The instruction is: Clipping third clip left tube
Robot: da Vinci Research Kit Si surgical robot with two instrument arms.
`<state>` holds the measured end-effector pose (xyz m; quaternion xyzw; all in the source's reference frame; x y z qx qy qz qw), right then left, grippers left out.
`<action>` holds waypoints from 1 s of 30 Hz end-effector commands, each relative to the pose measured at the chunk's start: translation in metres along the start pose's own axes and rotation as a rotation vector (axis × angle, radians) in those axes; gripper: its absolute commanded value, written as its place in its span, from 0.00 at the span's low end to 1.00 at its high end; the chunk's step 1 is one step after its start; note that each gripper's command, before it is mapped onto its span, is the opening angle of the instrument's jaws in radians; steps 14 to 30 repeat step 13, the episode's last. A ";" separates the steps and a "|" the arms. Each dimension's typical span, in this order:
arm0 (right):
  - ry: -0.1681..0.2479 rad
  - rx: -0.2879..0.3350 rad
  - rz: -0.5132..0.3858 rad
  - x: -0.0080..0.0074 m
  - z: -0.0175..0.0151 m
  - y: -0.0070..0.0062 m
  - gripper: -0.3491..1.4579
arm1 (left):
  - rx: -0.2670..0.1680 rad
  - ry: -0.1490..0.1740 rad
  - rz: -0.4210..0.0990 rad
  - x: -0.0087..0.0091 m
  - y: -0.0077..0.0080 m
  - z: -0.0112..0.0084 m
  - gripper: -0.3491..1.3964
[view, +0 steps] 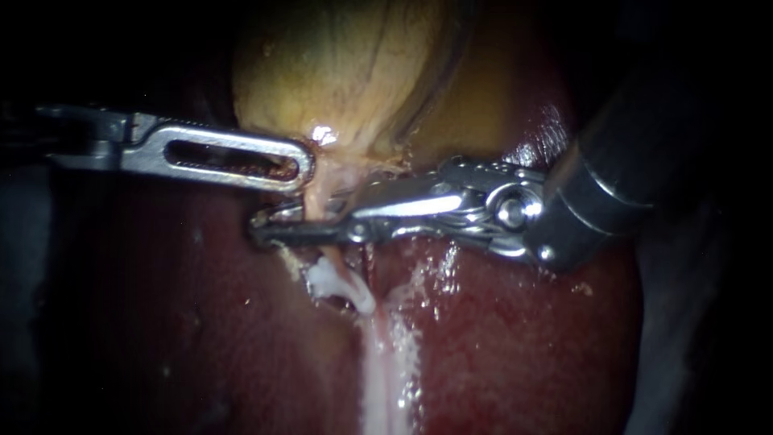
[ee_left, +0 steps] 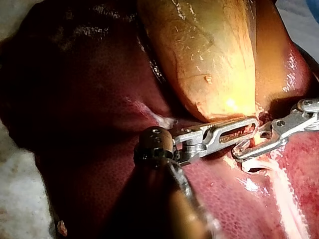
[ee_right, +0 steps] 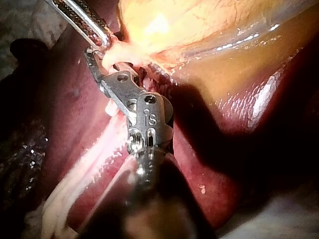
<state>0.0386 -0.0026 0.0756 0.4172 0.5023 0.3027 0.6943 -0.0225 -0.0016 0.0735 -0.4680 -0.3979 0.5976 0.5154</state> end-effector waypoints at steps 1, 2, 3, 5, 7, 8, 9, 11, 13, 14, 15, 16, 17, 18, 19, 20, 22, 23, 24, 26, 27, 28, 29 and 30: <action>-0.006 -0.001 -0.001 -0.0002 0.0001 0.0000 0.00 | 0.000 0.000 0.000 0.0000 0.0000 0.0000 0.00; -0.012 -0.003 -0.001 -0.0003 0.0002 0.0000 0.00 | 0.000 0.000 0.000 0.0000 0.0000 0.0000 0.00; -0.012 -0.003 -0.002 -0.0004 0.0002 0.0001 0.00 | 0.000 0.000 0.000 0.0000 0.0000 0.0000 0.00; -0.014 0.000 -0.003 -0.0005 0.0003 0.0001 0.00 | 0.000 0.000 0.000 0.0000 0.0000 0.0000 0.00; -0.016 0.003 -0.004 -0.0006 0.0003 0.0002 0.00 | 0.000 0.000 0.000 0.0000 0.0000 0.0000 0.00; -0.016 0.003 -0.004 -0.0006 0.0003 0.0002 0.00 | 0.000 0.000 0.000 0.0000 0.0000 0.0000 0.00; -0.016 0.003 -0.004 -0.0006 0.0003 0.0002 0.00 | 0.000 0.000 0.000 0.0000 0.0000 0.0000 0.00; -0.017 0.004 -0.004 -0.0006 0.0003 0.0002 0.00 | 0.000 0.000 0.000 0.0000 0.0000 0.0000 0.00; -0.017 0.005 0.001 -0.0006 0.0003 0.0002 0.00 | 0.000 0.000 0.000 0.0000 -0.0001 0.0000 0.00; -0.017 0.005 0.001 -0.0006 0.0003 0.0002 0.00 | 0.000 0.000 0.000 0.0000 -0.0001 0.0000 0.00; -0.017 0.005 0.001 -0.0006 0.0003 0.0002 0.00 | 0.000 0.000 0.000 0.0000 -0.0001 0.0000 0.00; -0.017 0.005 0.001 -0.0006 0.0003 0.0002 0.00 | 0.000 0.000 0.000 0.0000 -0.0001 0.0000 0.00; -0.017 0.005 0.001 -0.0006 0.0003 0.0002 0.00 | 0.000 0.000 0.000 0.0000 -0.0001 0.0000 0.00; -0.017 0.005 0.001 -0.0006 0.0003 0.0002 0.00 | 0.000 0.000 0.000 0.0000 -0.0001 0.0000 0.00; -0.017 0.005 0.001 -0.0006 0.0003 0.0002 0.00 | 0.000 0.000 0.000 0.0000 -0.0001 0.0000 0.00; -0.017 0.005 0.001 -0.0006 0.0003 0.0002 0.00 | 0.000 0.000 0.000 0.0000 -0.0001 0.0000 0.00; -0.017 0.005 0.001 -0.0006 0.0003 0.0002 0.00 | 0.000 0.000 0.000 0.0000 -0.0001 0.0000 0.00; -0.017 0.005 0.001 -0.0006 0.0003 0.0002 0.00 | 0.000 0.000 0.000 0.0000 -0.0001 0.0000 0.00; -0.017 0.005 0.001 -0.0006 0.0003 0.0002 0.00 | 0.000 0.000 0.000 0.0000 -0.0001 0.0000 0.00; -0.017 0.005 0.001 -0.0006 0.0003 0.0002 0.00 | 0.000 0.000 0.000 0.0000 -0.0001 0.0000 0.00; -0.017 0.005 0.001 -0.0006 0.0003 0.0002 0.00 | 0.000 0.000 0.000 0.0000 -0.0001 0.0000 0.00; -0.017 0.005 0.001 -0.0006 0.0003 0.0002 0.00 | 0.000 0.000 0.000 0.0000 -0.0001 0.0000 0.00; -0.017 0.005 0.001 -0.0006 0.0003 0.0002 0.00 | 0.000 0.000 0.000 0.0000 -0.0001 0.0000 0.00; -0.017 0.005 0.001 -0.0006 0.0003 0.0002 0.00 | 0.000 0.000 0.000 0.0000 -0.0001 0.0000 0.00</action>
